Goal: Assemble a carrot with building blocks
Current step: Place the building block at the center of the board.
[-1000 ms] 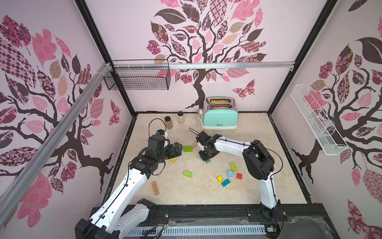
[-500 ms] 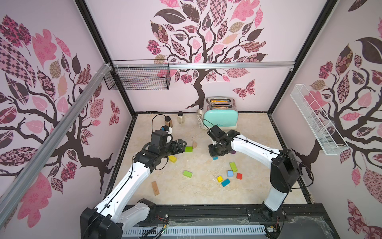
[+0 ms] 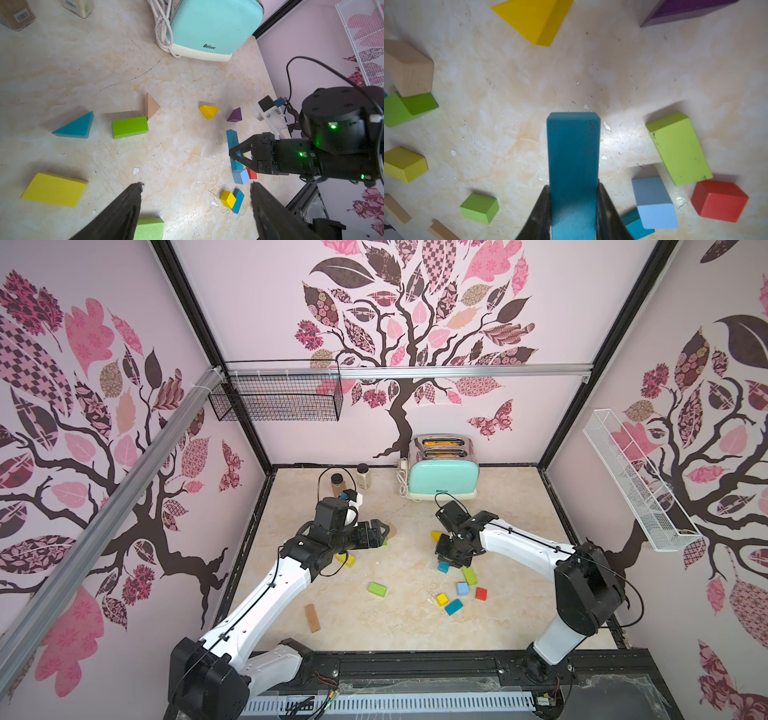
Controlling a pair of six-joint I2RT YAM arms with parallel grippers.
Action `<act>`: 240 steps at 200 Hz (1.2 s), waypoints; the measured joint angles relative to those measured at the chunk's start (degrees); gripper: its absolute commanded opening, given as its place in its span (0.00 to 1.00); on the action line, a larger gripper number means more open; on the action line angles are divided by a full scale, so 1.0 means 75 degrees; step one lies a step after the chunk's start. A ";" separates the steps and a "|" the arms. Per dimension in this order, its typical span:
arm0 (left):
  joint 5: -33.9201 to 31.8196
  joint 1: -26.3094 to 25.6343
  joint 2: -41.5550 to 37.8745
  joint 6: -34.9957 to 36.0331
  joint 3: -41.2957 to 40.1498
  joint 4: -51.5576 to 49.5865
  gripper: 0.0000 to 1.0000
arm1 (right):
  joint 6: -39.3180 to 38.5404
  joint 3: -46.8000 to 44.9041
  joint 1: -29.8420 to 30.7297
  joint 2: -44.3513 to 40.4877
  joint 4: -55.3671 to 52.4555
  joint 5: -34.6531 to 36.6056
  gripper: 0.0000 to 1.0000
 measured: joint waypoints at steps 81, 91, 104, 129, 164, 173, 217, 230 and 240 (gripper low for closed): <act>0.0417 -0.0265 0.0076 0.0280 0.0169 0.0192 0.86 | 0.2139 0.0230 -0.0653 0.0670 0.0119 0.0157 0.00; 0.0469 -0.0265 0.0076 0.0294 0.0169 0.0207 0.86 | 0.2404 0.0230 -0.0662 0.0758 0.0111 0.0157 0.00; 0.0545 -0.0265 0.0076 0.0297 0.0169 0.0242 0.86 | 0.2707 0.0230 -0.0662 0.0796 0.0108 0.0192 0.00; 0.0638 -0.0265 0.0076 0.0297 0.0169 0.0326 0.86 | 0.3171 0.0230 -0.0659 0.0790 0.0023 0.0507 0.00; 0.0755 -0.0277 0.0119 0.0332 0.0227 0.0399 0.86 | 0.3547 0.0332 -0.0737 0.0915 -0.0160 0.0924 0.00; 0.0784 -0.0280 0.0163 0.0350 0.0283 0.0393 0.86 | 0.3608 0.0487 -0.0778 0.1084 -0.0224 0.0985 0.00; 0.0892 -0.0280 0.0376 0.0472 0.0516 0.0449 0.87 | 0.3853 0.0752 -0.0860 0.1740 -0.0157 0.1122 0.00; 0.0933 -0.0280 0.0420 0.0493 0.0533 0.0455 0.87 | 0.3928 0.0836 -0.0895 0.1859 -0.0169 0.1154 0.04; 0.0968 -0.0280 0.0449 0.0501 0.0533 0.0455 0.87 | 0.3969 0.0915 -0.0906 0.1920 -0.0149 0.1160 0.08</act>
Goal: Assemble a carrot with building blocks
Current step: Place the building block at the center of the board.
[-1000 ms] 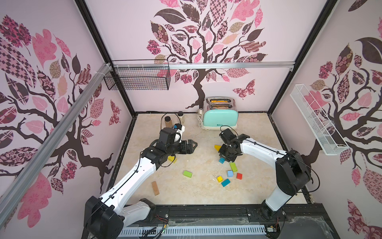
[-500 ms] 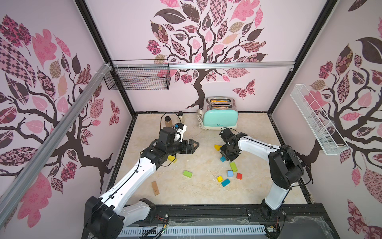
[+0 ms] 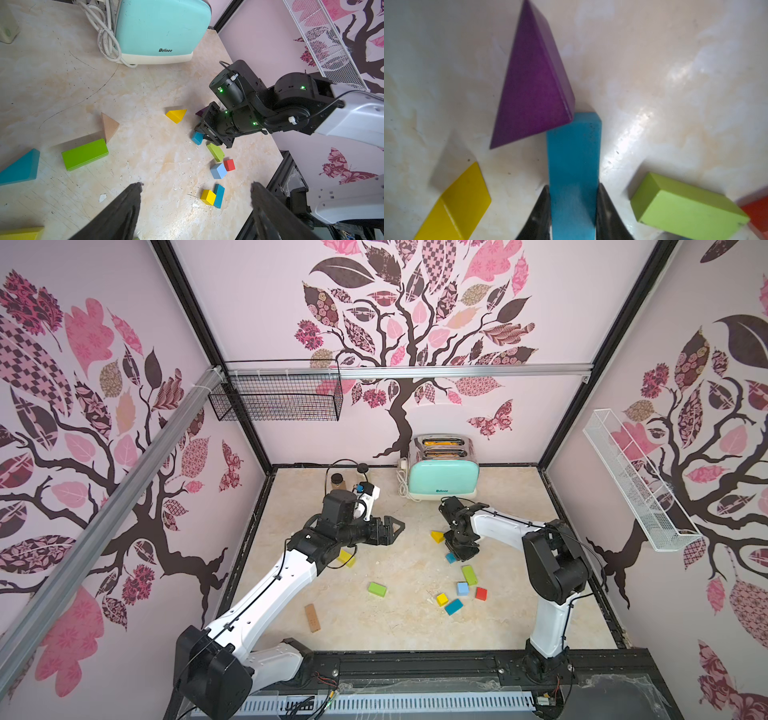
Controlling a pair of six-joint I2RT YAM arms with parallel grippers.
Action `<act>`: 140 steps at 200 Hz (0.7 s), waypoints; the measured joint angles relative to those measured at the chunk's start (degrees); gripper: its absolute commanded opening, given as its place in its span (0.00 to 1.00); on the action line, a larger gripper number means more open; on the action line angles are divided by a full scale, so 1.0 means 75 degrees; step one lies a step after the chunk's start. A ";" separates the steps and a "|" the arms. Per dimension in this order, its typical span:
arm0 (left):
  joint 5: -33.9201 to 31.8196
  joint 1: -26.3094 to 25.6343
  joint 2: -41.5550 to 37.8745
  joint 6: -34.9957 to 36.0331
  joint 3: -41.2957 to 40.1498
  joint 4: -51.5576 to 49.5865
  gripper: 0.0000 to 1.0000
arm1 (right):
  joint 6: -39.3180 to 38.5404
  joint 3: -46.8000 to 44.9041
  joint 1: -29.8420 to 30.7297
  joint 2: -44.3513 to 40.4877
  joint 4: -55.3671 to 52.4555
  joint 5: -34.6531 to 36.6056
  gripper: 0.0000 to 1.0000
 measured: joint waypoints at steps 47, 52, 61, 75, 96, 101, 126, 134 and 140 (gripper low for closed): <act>0.0117 0.0000 0.0146 0.0026 0.0000 0.0023 0.88 | 0.0047 0.0143 -0.0067 0.0114 0.0300 -0.0012 0.27; 0.0137 0.0000 0.0163 0.0029 0.0000 0.0032 0.88 | 0.0044 0.0143 -0.0070 0.0114 0.0329 -0.0015 0.28; 0.0160 0.0000 0.0184 0.0029 0.0000 0.0052 0.88 | 0.0041 0.0143 -0.0070 0.0114 0.0391 -0.0032 0.30; 0.0219 0.0000 0.0207 0.0029 0.0006 0.0073 0.88 | 0.0032 0.0143 -0.0070 0.0114 0.0495 -0.0070 0.33; 0.0300 0.0000 0.0259 0.0029 0.0044 0.0131 0.88 | 0.0032 0.0143 -0.0070 0.0114 0.0662 -0.0210 0.36; 0.0315 0.0000 0.0265 0.0026 0.0044 0.0146 0.88 | 0.0038 0.0143 -0.0070 0.0117 0.0691 -0.0236 0.39; 0.0388 0.0000 0.0268 0.0029 0.0044 0.0178 0.88 | 0.0055 0.0143 -0.0070 0.0125 0.0801 -0.0329 0.44; 0.0420 0.0000 0.0268 0.0026 0.0044 0.0187 0.88 | 0.0055 0.0143 -0.0070 0.0125 0.0831 -0.0335 0.45; 0.0440 0.0000 0.0268 0.0029 0.0044 0.0192 0.88 | 0.0064 0.0143 -0.0070 0.0125 0.0848 -0.0338 0.45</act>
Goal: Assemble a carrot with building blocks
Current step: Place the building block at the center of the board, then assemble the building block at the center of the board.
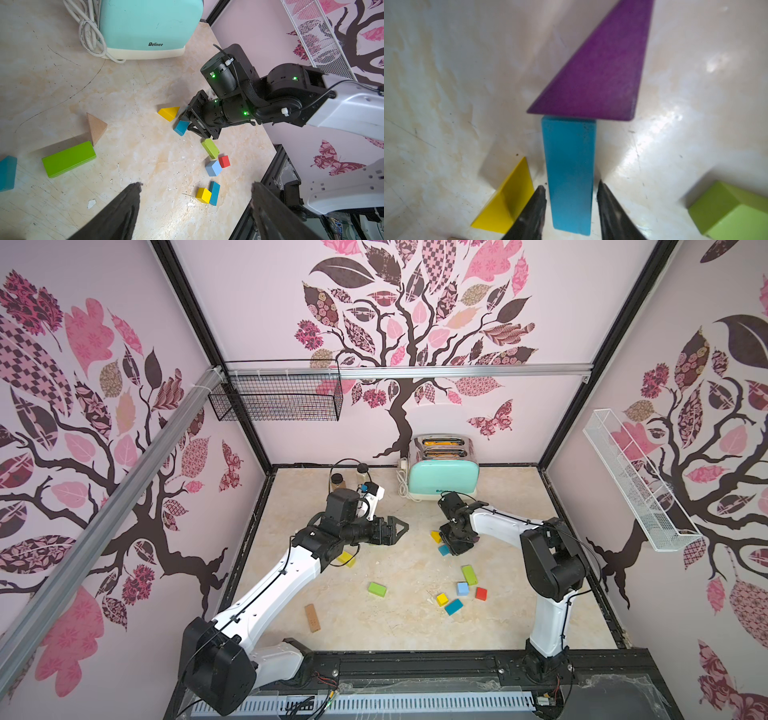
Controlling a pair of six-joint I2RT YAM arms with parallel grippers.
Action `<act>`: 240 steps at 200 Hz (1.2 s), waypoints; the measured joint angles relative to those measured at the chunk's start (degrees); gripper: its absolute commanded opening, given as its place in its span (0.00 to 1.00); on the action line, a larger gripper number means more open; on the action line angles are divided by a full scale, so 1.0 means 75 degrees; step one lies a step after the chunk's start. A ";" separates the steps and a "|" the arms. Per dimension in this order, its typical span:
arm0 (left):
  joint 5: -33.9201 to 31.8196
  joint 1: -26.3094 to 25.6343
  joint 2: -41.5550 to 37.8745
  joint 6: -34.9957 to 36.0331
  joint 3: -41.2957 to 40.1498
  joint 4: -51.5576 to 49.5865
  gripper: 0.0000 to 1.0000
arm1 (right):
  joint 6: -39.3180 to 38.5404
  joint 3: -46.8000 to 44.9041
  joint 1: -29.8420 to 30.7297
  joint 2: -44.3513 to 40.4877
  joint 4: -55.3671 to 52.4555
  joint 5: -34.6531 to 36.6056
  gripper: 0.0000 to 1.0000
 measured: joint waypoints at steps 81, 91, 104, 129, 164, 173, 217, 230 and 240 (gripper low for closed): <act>0.0020 0.0000 -0.0023 -0.0029 0.0000 0.0154 0.91 | -0.0364 -0.0023 0.0003 -0.0230 0.0003 -0.0087 0.51; -0.0012 0.0000 -0.0044 -0.0050 0.0000 0.0152 0.92 | -0.0600 -0.0029 0.0000 -0.0458 -0.0055 -0.0093 0.51; -0.0058 0.0000 -0.0064 -0.0090 0.0000 0.0149 0.98 | -0.0930 -0.0029 0.0000 -0.0807 -0.0137 -0.0096 0.51; -0.0169 0.0000 -0.0073 -0.0184 0.0000 0.0149 0.98 | -0.1824 -0.0003 0.0000 -0.1437 -0.0277 -0.0114 0.51; -0.0184 0.0000 -0.0073 -0.0475 -0.0003 0.0219 0.98 | -0.4060 0.0664 0.0000 -0.1145 -0.0673 -0.0425 0.60; -0.0184 0.0000 -0.0073 -0.0562 -0.0003 0.0256 0.98 | -0.4733 0.0935 0.0000 -0.0880 -0.0746 -0.0539 0.61; -0.0201 0.0000 -0.0073 -0.0877 -0.0003 0.0376 0.98 | -0.7219 0.1614 0.0003 0.0169 -0.0895 -0.0612 0.74; -0.0198 0.0000 -0.0073 -0.0915 -0.0003 0.0382 0.98 | -0.7682 0.1749 0.0003 0.0353 -0.0912 -0.0527 0.75; -0.0198 0.0000 -0.0073 -0.0933 -0.0003 0.0382 0.98 | -0.8029 0.1862 0.0003 0.0466 -0.0901 -0.0449 0.75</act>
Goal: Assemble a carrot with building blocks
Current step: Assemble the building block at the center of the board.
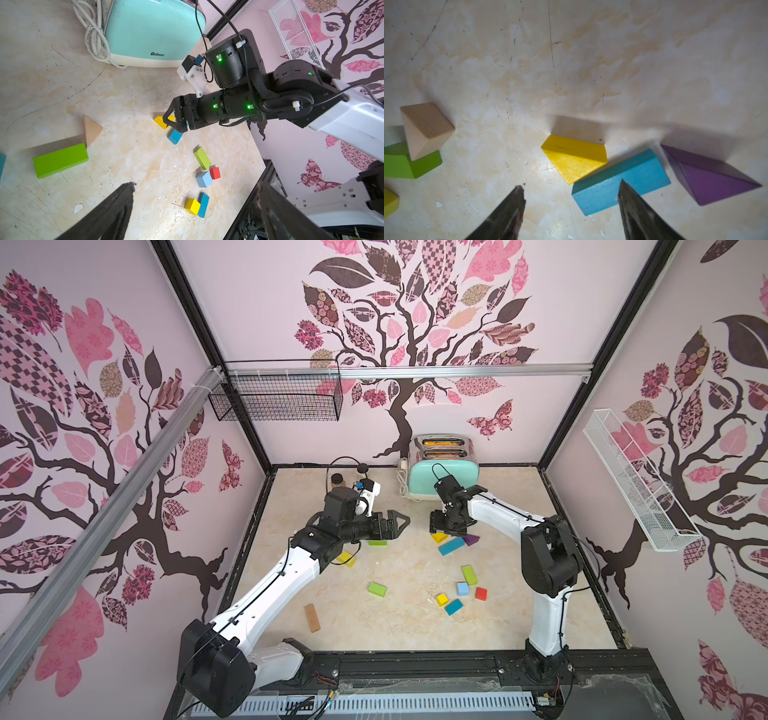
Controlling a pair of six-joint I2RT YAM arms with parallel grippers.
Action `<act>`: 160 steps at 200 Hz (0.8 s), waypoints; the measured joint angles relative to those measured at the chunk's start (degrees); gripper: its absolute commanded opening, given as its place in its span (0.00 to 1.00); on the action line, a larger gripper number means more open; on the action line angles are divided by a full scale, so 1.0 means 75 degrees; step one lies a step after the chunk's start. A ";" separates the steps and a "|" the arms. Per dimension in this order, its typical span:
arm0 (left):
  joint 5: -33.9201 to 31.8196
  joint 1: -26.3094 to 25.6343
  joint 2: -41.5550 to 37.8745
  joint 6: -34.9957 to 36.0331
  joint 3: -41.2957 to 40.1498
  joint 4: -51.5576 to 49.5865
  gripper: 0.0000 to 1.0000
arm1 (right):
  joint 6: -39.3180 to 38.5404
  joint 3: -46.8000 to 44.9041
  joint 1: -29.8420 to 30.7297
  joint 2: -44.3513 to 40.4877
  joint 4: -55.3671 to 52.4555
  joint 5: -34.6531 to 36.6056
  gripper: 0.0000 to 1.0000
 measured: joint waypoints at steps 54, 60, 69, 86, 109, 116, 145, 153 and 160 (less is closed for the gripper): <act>0.0009 0.0000 0.0000 -0.0026 0.0000 -0.0003 0.98 | -0.1201 0.0513 0.0000 0.0420 0.0099 0.0134 0.72; 0.0012 0.0000 0.0003 -0.0029 0.0000 0.0000 0.98 | -0.1294 0.0542 0.0000 0.0463 0.0105 0.0140 0.71; 0.0023 0.0000 0.0006 -0.0029 0.0000 -0.0003 0.98 | -0.1437 0.0589 0.0003 0.0527 0.0114 0.0143 0.68; 0.0035 0.0000 0.0044 -0.0029 0.0000 0.0023 0.98 | -0.1682 0.0688 0.0009 0.0711 0.0134 0.0137 0.65; 0.0044 0.0000 0.0105 -0.0035 0.0000 0.0041 0.98 | -0.2014 0.0816 0.0067 0.1000 0.0143 0.0050 0.63; 0.0047 0.0000 0.0111 -0.0047 0.0000 0.0047 0.98 | -0.2095 0.0825 0.0082 0.1067 0.0146 0.0017 0.62; 0.0047 0.0000 0.0117 -0.0085 0.0000 0.0050 0.97 | -0.2291 0.0825 0.0143 0.1207 0.0137 -0.0047 0.53; 0.0047 0.0000 0.0119 -0.0090 0.0000 0.0052 0.97 | -0.2340 0.0825 0.0157 0.1207 0.0140 -0.0047 0.51; 0.0044 0.0000 0.0119 -0.0090 0.0000 0.0050 0.97 | -0.2369 0.0825 0.0157 0.1207 0.0140 -0.0044 0.49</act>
